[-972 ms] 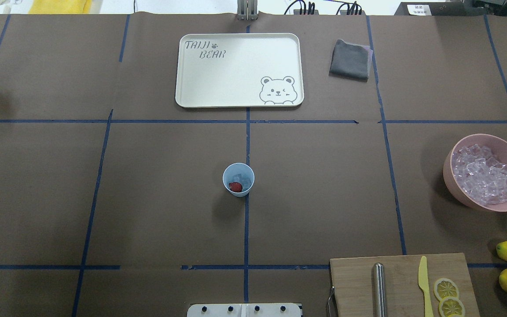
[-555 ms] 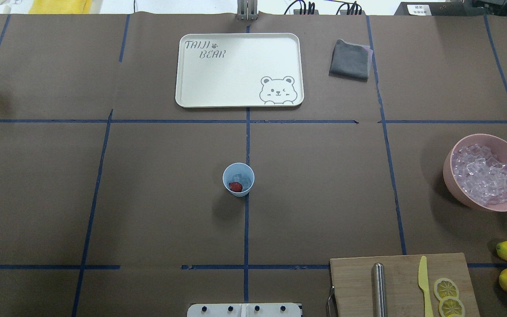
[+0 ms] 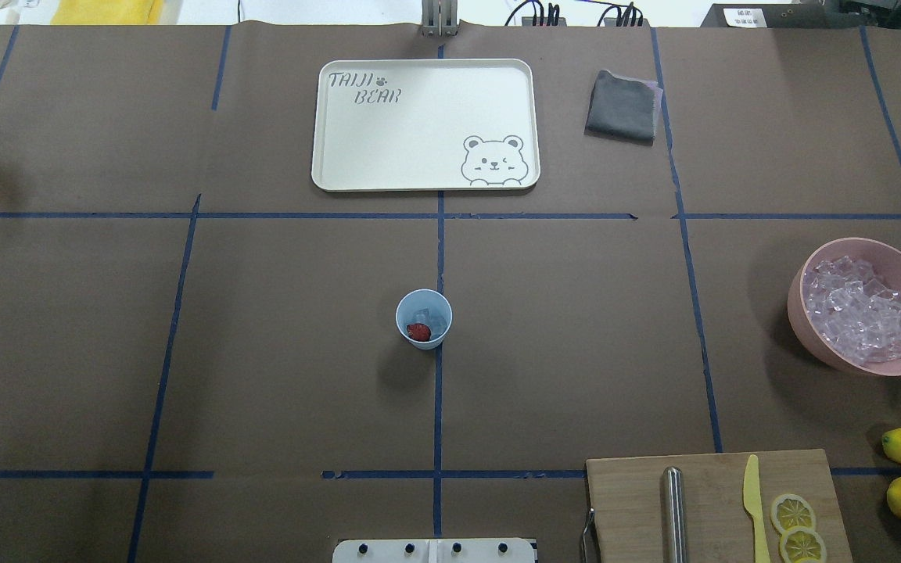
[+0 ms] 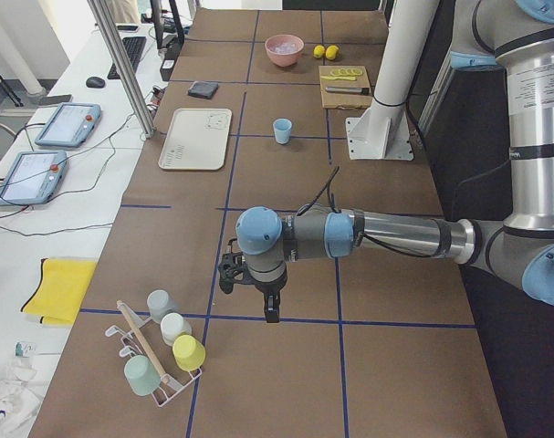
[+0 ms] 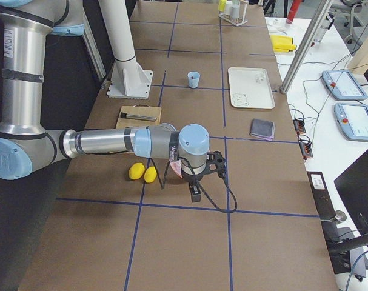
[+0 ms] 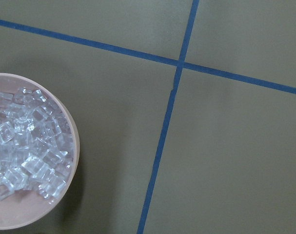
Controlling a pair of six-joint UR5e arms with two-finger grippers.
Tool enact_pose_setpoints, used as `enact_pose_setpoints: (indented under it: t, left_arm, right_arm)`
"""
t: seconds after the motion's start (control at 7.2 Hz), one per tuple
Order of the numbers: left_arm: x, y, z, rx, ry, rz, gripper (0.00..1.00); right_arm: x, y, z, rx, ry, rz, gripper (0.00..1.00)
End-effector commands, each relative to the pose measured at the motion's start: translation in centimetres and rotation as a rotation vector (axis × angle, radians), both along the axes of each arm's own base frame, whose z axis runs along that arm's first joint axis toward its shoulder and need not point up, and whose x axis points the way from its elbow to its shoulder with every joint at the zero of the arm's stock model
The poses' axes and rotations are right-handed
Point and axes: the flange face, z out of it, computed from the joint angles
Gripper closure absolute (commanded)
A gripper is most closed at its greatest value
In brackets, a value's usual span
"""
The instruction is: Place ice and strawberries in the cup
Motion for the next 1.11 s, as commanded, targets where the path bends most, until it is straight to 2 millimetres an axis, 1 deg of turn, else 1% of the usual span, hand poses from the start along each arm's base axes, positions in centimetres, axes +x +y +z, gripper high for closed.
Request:
enact_pose_setpoints:
  t: [0.0,0.69,0.83,0.97]
  left_arm:
    - [0.04,-0.06,0.12,-0.004,0.001,0.000,0.00]
    - [0.01,-0.05,-0.12,0.001,-0.011,0.005,0.00]
    - [0.02,-0.01,0.26,-0.008,-0.011,0.005,0.00]
    - [0.01,-0.03,-0.03,-0.002,-0.011,0.005,0.00]
  right_arm:
    - [-0.01,0.15,0.11,-0.003,0.000,0.000,0.00]
    - [-0.01,0.28,0.32,-0.006,0.000,-0.001,0.00]
    - [-0.01,0.29,0.32,-0.006,0.000,-0.001,0.00]
    - [-0.01,0.29,0.32,-0.008,0.000,0.000,0.00]
